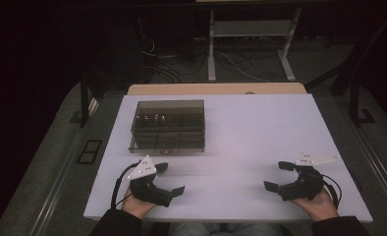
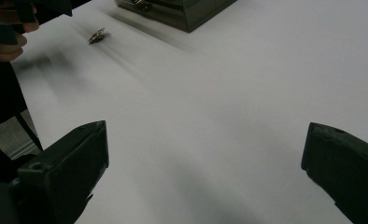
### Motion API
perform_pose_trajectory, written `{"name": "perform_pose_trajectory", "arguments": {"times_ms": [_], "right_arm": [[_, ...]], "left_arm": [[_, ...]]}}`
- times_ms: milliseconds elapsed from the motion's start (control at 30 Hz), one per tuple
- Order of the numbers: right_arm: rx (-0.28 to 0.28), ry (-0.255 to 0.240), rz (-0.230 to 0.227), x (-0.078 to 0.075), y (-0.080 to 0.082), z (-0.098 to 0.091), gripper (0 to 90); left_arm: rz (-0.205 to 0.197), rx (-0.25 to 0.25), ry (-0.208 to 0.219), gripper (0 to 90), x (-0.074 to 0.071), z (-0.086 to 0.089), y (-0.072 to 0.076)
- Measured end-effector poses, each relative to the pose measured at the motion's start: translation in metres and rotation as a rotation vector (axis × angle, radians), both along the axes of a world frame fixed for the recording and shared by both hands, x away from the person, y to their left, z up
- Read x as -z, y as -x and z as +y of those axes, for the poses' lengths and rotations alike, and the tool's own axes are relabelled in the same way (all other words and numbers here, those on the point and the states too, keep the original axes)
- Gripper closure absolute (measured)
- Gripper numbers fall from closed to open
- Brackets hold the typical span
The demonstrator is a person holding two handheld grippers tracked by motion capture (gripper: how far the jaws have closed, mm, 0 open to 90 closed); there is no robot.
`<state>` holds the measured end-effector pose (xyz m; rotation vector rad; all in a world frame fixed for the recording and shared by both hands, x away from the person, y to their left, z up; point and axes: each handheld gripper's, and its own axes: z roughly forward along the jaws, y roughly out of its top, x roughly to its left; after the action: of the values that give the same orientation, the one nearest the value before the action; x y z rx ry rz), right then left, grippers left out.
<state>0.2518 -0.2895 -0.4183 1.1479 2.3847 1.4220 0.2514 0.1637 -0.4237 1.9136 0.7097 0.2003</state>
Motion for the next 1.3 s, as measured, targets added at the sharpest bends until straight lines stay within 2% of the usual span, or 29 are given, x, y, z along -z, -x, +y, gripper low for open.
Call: {"name": "perform_pose_trajectory", "arguments": {"times_ms": [300, 600, 1300], "right_arm": [[-0.001, -0.001, -0.002, -0.0005, 0.0012, -0.0013, 0.5], [-0.006, 0.011, 0.001, 0.0001, 0.0024, -0.0002, 0.5], [-0.013, 0.017, 0.003, 0.0007, 0.0034, 0.0006, 0.5]], "left_arm": [[0.014, 0.012, 0.0, 0.0, 0.0007, 0.0002, -0.0001], [0.019, 0.03, -0.027, 0.0, 0.002, -0.003, 0.0014], [0.014, 0.019, -0.028, 0.0, 0.0011, -0.0027, 0.002]]}}
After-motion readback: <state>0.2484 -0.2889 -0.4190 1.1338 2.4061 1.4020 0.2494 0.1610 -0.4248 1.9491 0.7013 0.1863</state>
